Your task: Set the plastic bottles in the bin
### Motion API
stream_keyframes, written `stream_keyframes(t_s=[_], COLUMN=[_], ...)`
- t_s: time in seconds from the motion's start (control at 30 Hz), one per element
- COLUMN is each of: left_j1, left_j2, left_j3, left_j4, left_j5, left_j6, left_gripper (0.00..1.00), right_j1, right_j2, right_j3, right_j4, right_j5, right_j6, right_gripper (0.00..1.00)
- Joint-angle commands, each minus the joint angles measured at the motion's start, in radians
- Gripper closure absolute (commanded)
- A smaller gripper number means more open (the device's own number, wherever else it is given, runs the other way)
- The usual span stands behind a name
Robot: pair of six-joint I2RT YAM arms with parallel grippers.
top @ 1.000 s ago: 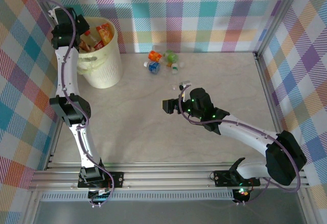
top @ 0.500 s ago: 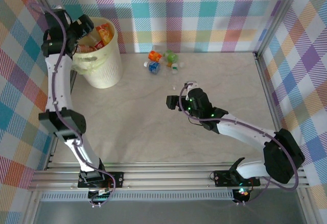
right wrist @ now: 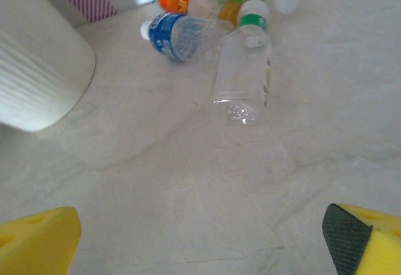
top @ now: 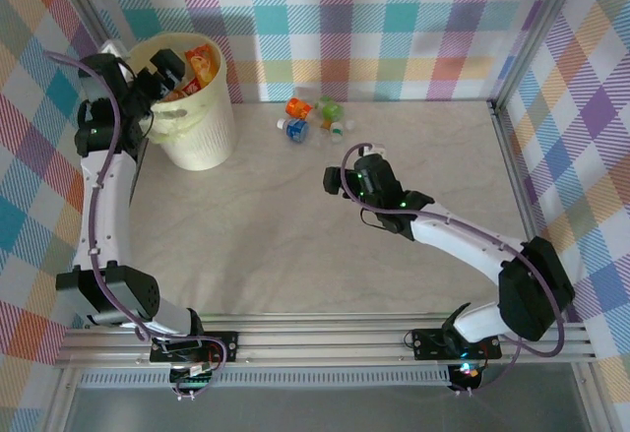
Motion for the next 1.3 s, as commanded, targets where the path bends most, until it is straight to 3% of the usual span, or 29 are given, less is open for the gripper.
stream_keyframes(t_s=[0.0,0.13,0.37,0.47,0.6,0.8,1.0,1.27], left_j1=[-0.030,-0.073,-0.089,-0.088,-0.090,-0.090,-0.091,-0.091], left_j2=[-0.068,-0.139,-0.257,-0.290,-0.333,-0.446,-0.492,-0.519], left_j3=[-0.080,-0.175,-0.390,-0.465,-0.561,-0.705,-0.740,-0.763], left_j4=[0.060,0.057,0.075,0.065,0.044,0.008,-0.081,-0.060], left_j5=[0.057,0.087,0.167,0.193,0.229,0.153,0.057,0.128], left_j6=[-0.066,-0.083,-0.151,-0.168,-0.190,-0.178,-0.256,-0.227], left_gripper=[0.00,0.00,0.00,0.00,0.00,0.00,0.00,0.00], right_j1=[-0.022,-0.074,-0.137,-0.148,-0.148,-0.148,-0.149,-0.151], right_j2=[0.031,0.083,0.244,0.335,0.428,0.552,0.724,0.863], right_j3=[0.037,0.092,0.246,0.331,0.397,0.523,0.731,0.900], right_j4=[0.004,-0.048,-0.186,-0.241,-0.233,-0.249,-0.363,-0.425], right_j5=[-0.121,-0.195,-0.204,-0.200,-0.170,-0.171,-0.128,-0.002], right_j6=[-0.126,-0.090,-0.067,-0.091,-0.127,-0.137,-0.106,-0.069], right_gripper=[0.00,0.01,0.11,0.02,0.00,0.00,0.00,0.01])
